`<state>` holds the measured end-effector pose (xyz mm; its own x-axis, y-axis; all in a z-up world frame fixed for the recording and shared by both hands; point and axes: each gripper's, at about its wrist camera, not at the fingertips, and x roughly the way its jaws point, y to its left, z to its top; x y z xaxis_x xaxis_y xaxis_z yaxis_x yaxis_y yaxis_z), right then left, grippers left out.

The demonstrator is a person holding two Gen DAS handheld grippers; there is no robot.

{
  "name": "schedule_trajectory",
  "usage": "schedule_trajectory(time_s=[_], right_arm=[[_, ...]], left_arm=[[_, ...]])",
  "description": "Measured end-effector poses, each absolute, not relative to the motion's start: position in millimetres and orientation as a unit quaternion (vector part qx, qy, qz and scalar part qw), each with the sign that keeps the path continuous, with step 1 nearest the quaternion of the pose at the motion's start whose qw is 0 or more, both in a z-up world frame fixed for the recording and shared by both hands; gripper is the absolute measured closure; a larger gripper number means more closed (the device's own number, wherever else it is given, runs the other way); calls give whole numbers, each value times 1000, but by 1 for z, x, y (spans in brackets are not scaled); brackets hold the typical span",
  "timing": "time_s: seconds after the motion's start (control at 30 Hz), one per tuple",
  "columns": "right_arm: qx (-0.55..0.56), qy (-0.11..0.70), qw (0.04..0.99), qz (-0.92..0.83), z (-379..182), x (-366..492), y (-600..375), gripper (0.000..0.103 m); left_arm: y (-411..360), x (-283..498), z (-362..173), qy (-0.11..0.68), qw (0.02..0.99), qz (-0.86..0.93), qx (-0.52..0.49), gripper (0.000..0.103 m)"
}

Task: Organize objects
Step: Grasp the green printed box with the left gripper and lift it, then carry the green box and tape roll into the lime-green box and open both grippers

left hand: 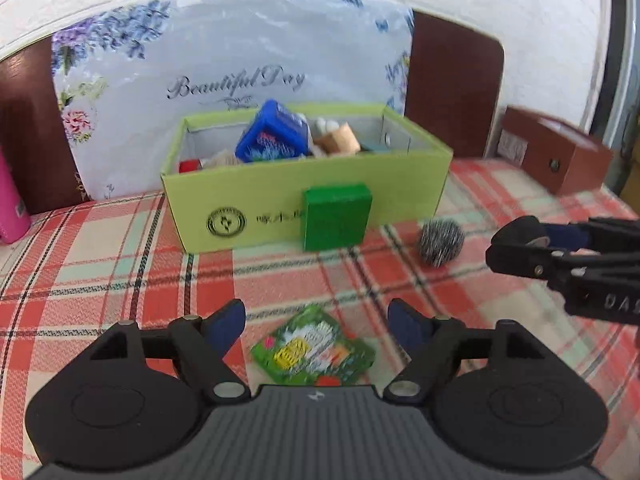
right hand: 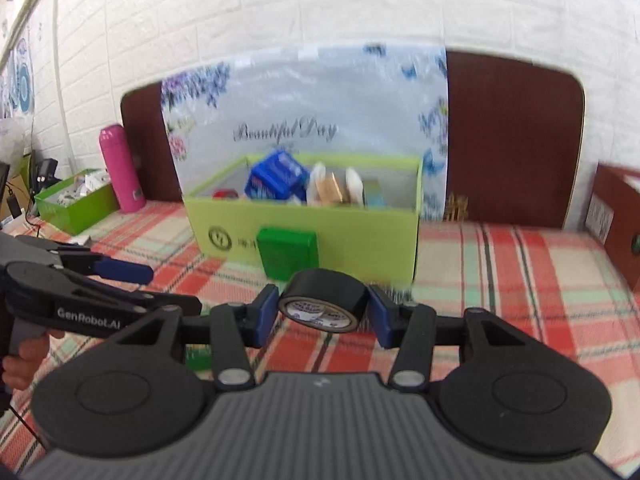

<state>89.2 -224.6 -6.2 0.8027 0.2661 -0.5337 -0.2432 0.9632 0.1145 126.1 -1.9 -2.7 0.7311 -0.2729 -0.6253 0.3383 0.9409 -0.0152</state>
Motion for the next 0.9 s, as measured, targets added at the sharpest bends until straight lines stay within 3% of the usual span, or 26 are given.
schedule_trajectory(time_s=[0.13, 0.27, 0.43, 0.9], right_arm=[[32, 300, 944, 133, -19, 85, -225, 56], [36, 304, 943, 131, -22, 84, -226, 56], [37, 308, 941, 136, -25, 78, -225, 56], [37, 308, 941, 138, -25, 79, -225, 56]], left_arm=[[-10, 143, -25, 368, 913, -155, 83, 21], [-11, 147, -26, 382, 911, -149, 47, 15], [-22, 144, -41, 382, 905, -160, 102, 14], [-13, 128, -23, 356, 915, -180, 58, 16]])
